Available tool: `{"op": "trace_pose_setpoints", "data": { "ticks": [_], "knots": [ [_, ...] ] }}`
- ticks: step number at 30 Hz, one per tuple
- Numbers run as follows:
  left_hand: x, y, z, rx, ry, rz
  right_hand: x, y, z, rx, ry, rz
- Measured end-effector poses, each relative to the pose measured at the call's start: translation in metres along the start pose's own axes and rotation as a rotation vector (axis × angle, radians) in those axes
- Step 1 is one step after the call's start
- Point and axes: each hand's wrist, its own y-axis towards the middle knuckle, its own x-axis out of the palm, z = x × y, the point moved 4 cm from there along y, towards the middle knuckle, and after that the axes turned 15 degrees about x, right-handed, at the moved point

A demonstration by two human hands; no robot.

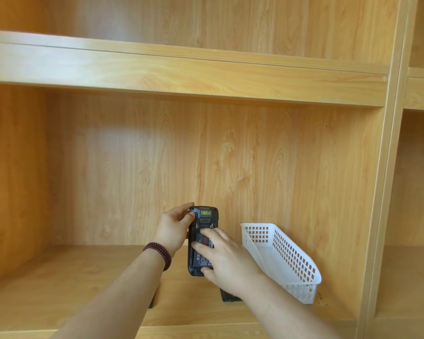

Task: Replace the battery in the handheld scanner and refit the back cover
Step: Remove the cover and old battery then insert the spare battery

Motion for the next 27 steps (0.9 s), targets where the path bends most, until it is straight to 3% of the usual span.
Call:
{"op": "trace_pose_setpoints", "data": {
  "ticks": [9,15,21,27],
  "knots": [
    [0.001,-0.003,-0.003,-0.008,-0.007,-0.009,-0.012,-0.013,0.016,0.028,0.063,-0.037],
    [0.004,-0.001,-0.007,-0.034,-0.035,0.011,-0.038,-0.008,0.090,0.251,0.124,-0.086],
    [0.009,-0.002,-0.006,-0.039,-0.047,0.008,-0.034,-0.005,0.148,0.457,0.120,-0.306],
    [0.016,-0.005,-0.008,-0.044,-0.040,-0.007,-0.006,-0.009,0.160,0.526,-0.014,-0.518]
  ]
}}
